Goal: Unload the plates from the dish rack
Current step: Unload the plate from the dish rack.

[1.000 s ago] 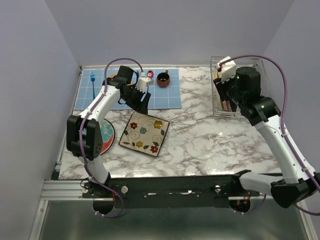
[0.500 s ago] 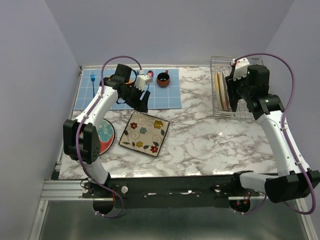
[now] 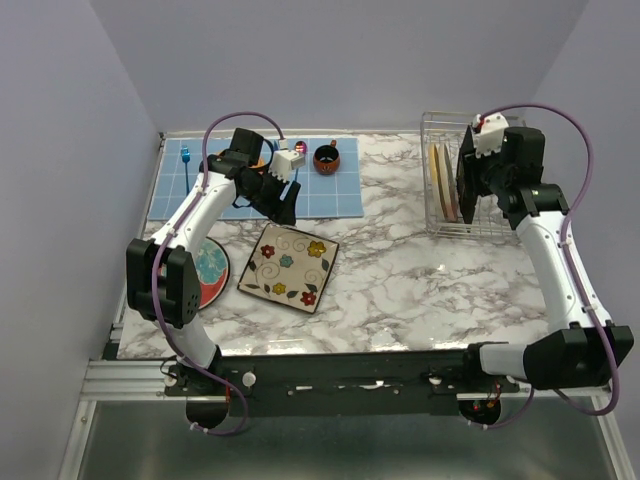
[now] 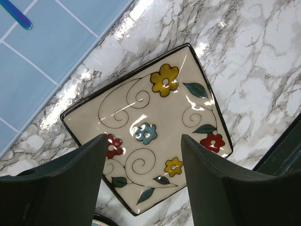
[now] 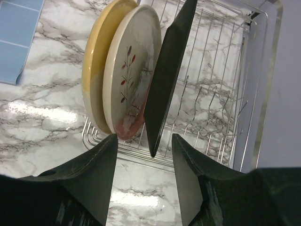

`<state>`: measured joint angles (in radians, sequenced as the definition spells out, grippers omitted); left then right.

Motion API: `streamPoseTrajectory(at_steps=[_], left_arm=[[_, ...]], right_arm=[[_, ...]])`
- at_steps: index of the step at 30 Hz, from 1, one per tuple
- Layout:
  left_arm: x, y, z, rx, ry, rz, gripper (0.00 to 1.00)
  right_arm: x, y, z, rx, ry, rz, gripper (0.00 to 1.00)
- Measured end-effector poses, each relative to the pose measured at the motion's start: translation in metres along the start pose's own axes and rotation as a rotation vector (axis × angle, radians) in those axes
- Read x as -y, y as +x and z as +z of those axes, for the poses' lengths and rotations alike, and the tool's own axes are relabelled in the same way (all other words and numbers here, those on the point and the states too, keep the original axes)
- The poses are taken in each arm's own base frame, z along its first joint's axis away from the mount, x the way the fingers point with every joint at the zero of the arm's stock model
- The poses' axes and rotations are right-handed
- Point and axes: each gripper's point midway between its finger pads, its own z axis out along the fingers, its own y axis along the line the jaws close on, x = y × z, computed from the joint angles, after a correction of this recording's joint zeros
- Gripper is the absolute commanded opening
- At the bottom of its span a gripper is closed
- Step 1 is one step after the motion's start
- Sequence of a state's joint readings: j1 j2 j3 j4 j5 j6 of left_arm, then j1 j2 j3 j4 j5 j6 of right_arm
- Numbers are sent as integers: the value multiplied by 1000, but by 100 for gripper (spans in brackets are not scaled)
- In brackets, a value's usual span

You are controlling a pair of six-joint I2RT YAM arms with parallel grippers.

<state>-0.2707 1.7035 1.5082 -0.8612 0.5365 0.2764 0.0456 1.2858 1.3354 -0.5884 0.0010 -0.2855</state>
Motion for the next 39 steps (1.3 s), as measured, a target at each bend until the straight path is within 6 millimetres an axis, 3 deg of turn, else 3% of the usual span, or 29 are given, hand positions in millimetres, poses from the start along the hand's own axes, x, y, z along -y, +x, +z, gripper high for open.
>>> streamPoseTrajectory(at_steps=[23, 31, 34, 39], left_arm=[[1, 4, 3, -6, 13, 3, 73], [2, 13, 7, -25, 24, -3, 73], [2, 17, 9, -32, 26, -5, 73], [2, 20, 10, -39, 29, -5, 73]], right_arm=[[1, 23, 42, -36, -26, 18, 56], [6, 45, 60, -79, -19, 35, 52], [6, 47, 66, -84, -21, 36, 43], [2, 50, 73, -89, -41, 44, 21]])
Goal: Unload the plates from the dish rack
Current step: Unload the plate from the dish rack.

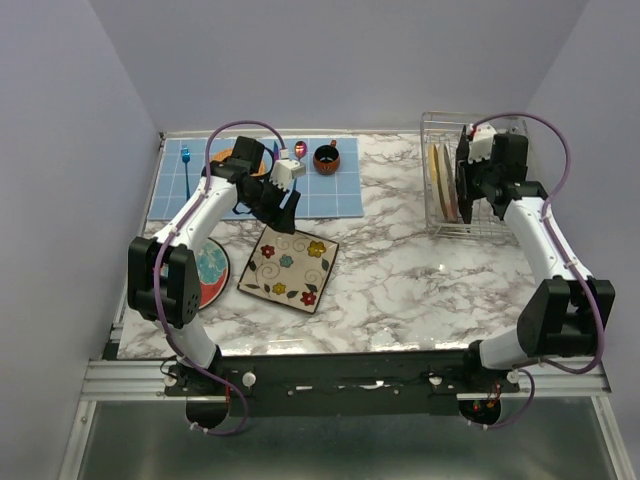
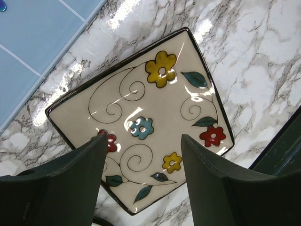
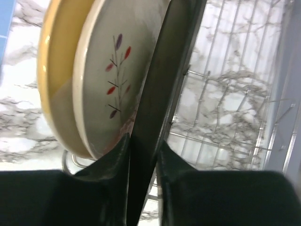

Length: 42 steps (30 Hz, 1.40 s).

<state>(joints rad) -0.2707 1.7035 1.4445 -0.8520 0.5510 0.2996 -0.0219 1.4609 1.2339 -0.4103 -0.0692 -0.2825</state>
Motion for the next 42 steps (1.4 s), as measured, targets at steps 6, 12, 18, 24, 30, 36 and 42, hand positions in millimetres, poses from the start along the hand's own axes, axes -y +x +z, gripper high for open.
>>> streamPoseTrajectory(at_steps=[6, 12, 18, 24, 30, 36, 42], left_arm=[[0, 1, 1, -2, 1, 2, 73], [-1, 1, 2, 3, 0, 4, 73], [0, 4, 4, -1, 10, 0, 73], [2, 4, 6, 2, 20, 0, 72], [2, 6, 6, -1, 24, -3, 73], [2, 7, 6, -2, 25, -4, 73], [5, 9, 6, -13, 30, -6, 73]], right_arm=[[-6, 2, 2, -10, -17, 113, 1], [-3, -1, 0, -6, -26, 91, 1], [-2, -3, -7, -29, -34, 82, 1], [-3, 0, -13, -55, -42, 67, 1], [-4, 0, -13, -54, -48, 67, 1], [-6, -1, -13, -52, -55, 72, 1], [-9, 0, -14, -42, -69, 90, 1]])
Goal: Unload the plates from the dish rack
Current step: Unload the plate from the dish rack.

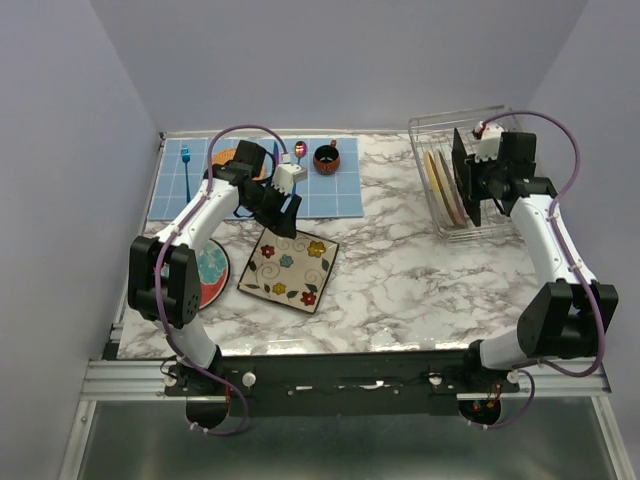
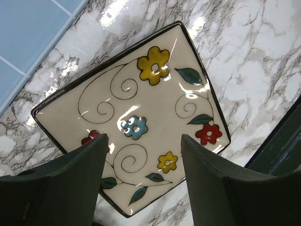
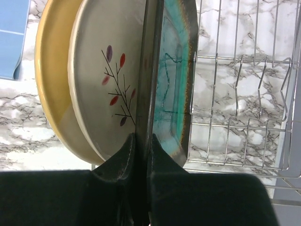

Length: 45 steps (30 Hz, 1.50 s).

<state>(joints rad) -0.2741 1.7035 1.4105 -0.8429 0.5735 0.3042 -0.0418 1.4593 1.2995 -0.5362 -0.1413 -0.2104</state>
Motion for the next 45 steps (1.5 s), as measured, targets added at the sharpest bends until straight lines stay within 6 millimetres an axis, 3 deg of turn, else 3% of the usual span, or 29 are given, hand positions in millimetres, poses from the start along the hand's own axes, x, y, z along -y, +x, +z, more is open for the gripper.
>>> streamPoseTrajectory(at_steps=[11, 29, 45], left_arm=[[8, 2, 3, -17, 15, 8, 73], [11, 3, 4, -26, 22, 21, 72], [13, 5, 6, -30, 26, 27, 73]], right_arm=[[-2, 14, -5, 47, -38, 130, 1], [7, 14, -16, 74, -71, 232, 1], [8, -40, -49, 167, -96, 205, 1]])
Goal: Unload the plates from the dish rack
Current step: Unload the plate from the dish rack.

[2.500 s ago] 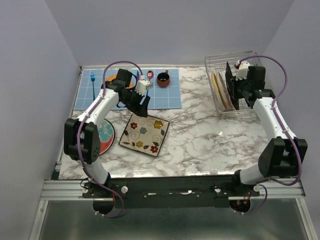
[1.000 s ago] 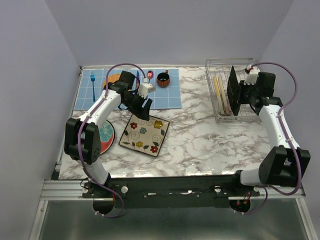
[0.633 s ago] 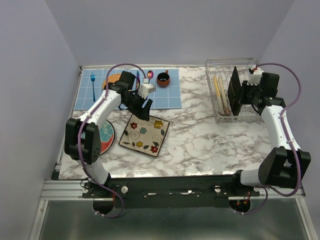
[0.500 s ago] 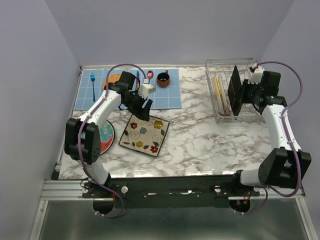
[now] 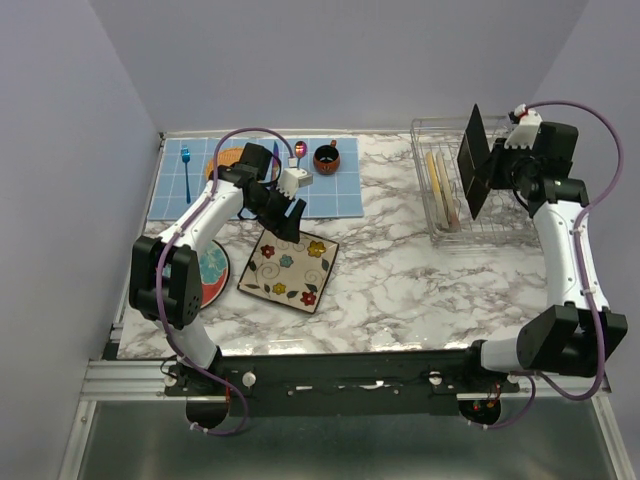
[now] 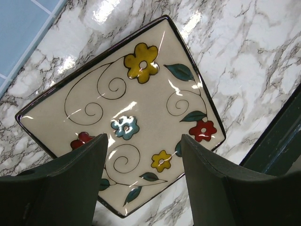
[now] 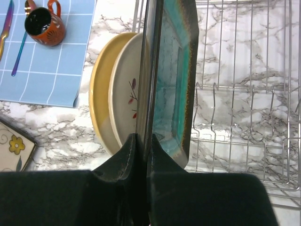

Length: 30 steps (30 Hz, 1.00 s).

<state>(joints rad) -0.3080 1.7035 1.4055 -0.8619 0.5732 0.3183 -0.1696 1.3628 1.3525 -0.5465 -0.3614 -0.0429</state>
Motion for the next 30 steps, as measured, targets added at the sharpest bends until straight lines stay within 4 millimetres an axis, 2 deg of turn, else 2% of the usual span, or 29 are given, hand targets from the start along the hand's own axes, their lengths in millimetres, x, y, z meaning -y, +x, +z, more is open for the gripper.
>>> streamPoseTrajectory(at_steps=[6, 10, 15, 16, 22, 25, 28, 30], left_arm=[[1, 0, 0, 0, 2, 3, 73], [1, 0, 0, 0, 3, 5, 72], [2, -1, 1, 3, 10, 6, 73], [3, -1, 1, 3, 12, 7, 72], [11, -13, -1, 22, 69, 10, 73], [22, -29, -6, 48, 141, 10, 73], [36, -47, -17, 91, 218, 5, 73], [46, -58, -26, 123, 275, -8, 73]], right_arm=[[-4, -21, -15, 23, -1, -33, 1], [-9, -43, -32, 52, 0, -76, 1], [-21, -78, -64, 101, -21, -155, 1], [-27, -89, -75, 124, -31, -192, 1], [-51, -122, -106, 189, -71, -398, 1], [-68, -119, -106, 191, -92, -541, 1], [-85, -97, -98, 158, -117, -682, 1], [-96, -73, -91, 115, -141, -775, 1]])
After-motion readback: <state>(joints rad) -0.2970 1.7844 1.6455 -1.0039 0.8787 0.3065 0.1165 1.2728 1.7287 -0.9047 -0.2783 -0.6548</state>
